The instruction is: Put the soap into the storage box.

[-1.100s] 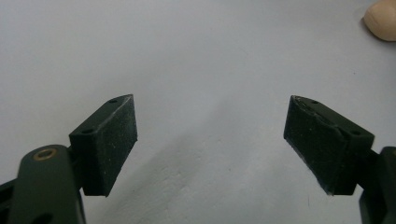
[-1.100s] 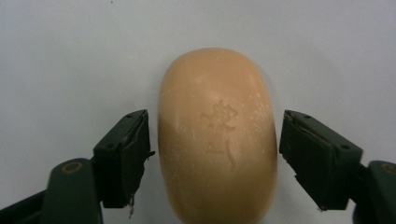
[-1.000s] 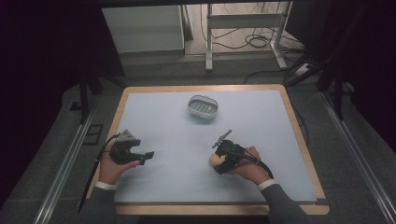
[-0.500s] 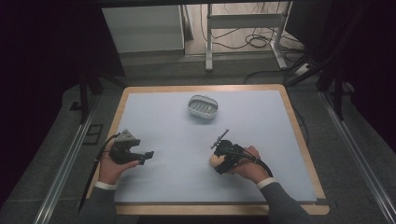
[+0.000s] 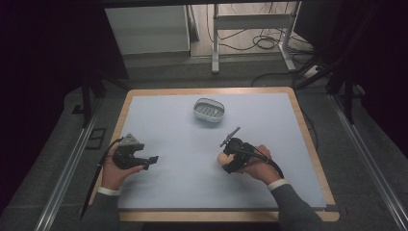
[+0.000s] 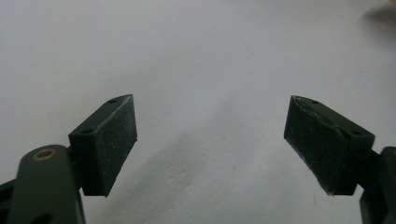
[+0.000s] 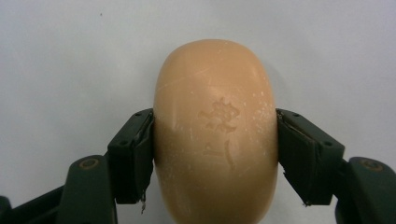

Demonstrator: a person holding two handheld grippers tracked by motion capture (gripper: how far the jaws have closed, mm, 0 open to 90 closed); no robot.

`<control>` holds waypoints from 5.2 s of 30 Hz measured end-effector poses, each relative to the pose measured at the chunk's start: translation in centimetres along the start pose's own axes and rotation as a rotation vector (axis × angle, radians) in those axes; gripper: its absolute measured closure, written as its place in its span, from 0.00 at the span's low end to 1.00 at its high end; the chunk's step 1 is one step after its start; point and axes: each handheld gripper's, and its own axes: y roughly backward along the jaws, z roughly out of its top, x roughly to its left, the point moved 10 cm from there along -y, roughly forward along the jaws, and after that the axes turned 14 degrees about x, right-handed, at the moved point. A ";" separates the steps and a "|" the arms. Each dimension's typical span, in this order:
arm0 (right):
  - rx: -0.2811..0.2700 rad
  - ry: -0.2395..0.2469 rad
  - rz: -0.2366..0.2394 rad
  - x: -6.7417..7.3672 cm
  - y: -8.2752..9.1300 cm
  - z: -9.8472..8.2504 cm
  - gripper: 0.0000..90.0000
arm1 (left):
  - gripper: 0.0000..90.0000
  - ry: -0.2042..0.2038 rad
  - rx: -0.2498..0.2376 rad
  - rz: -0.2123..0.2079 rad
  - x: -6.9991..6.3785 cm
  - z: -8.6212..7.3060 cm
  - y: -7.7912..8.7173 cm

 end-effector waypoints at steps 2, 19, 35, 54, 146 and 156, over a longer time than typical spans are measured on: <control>-0.006 0.001 -0.005 -0.3 0.3 0.2 0.36 | 0.19 0.002 0.000 -0.001 0.0 0.0 0.0; -0.048 0.024 -0.014 -1.8 1.7 2.2 0.36 | 0.19 0.004 0.005 0.005 0.2 -0.1 0.1; -0.074 0.033 -0.019 -3.0 2.6 3.8 0.36 | 0.19 0.003 0.004 0.007 0.2 -0.2 0.1; -0.091 0.034 -0.026 -4.9 3.3 6.0 0.36 | 0.19 0.000 0.012 0.009 0.3 -0.2 0.0; -0.099 0.119 -0.060 -12.4 1.4 16.7 0.36 | 0.19 0.009 0.012 -0.003 0.7 -0.4 -0.1; -0.105 0.114 -0.055 -13.1 0.7 17.5 0.36 | 0.19 0.015 0.014 -0.003 0.9 -0.5 -0.2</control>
